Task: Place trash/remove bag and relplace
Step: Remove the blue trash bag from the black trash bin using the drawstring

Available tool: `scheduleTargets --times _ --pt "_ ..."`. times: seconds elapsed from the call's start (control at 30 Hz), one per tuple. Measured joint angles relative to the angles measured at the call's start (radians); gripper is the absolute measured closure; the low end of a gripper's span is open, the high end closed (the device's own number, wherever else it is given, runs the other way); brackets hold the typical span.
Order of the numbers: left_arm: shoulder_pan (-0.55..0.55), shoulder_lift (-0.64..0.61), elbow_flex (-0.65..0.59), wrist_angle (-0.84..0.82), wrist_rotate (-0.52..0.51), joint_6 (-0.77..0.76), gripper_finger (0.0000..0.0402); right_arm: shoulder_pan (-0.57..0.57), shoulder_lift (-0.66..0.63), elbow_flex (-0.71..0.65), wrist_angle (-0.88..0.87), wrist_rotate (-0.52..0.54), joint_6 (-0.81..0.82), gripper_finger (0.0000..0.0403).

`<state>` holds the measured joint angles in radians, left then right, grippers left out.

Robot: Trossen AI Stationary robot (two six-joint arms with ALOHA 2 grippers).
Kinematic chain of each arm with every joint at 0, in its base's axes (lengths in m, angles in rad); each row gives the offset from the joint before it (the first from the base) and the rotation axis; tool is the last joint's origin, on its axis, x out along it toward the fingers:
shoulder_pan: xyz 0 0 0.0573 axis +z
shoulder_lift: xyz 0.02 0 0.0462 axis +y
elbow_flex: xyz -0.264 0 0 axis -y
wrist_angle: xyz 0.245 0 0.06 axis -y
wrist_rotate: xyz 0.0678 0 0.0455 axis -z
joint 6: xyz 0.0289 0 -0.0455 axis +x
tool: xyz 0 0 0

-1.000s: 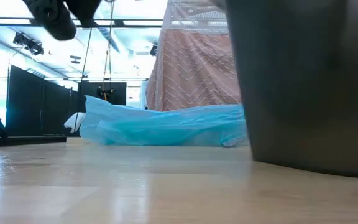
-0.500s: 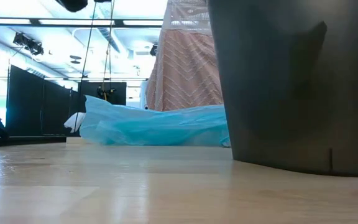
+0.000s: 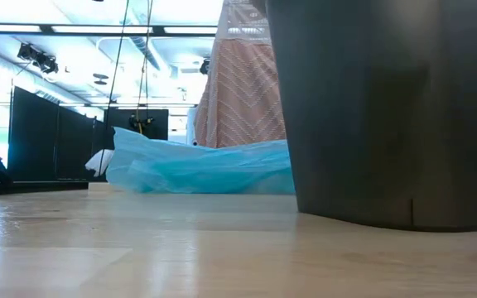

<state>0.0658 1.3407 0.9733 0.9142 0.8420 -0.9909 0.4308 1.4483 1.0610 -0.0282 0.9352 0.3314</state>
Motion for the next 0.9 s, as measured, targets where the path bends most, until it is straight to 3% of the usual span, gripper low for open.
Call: scheduleTargets --times 0.2,0.6,0.77,0.9 --pt "0.007 0.001 0.000 -0.133 -0.014 0.099 0.0396 0.067 0.000 0.075 0.039 -0.015 -0.136 0.0403" --pt "0.019 0.001 -0.001 -0.142 -0.015 0.128 0.0396 0.251 0.000 0.164 0.054 0.023 -0.357 0.0403" --pt "0.019 0.001 -0.001 -0.198 -0.046 0.176 0.0396 0.283 0.000 0.167 0.273 0.025 -0.572 0.0403" --pt "0.019 0.001 -0.002 -0.262 -0.075 0.228 0.0396 0.260 0.000 0.168 0.450 -0.063 -0.727 0.0403"
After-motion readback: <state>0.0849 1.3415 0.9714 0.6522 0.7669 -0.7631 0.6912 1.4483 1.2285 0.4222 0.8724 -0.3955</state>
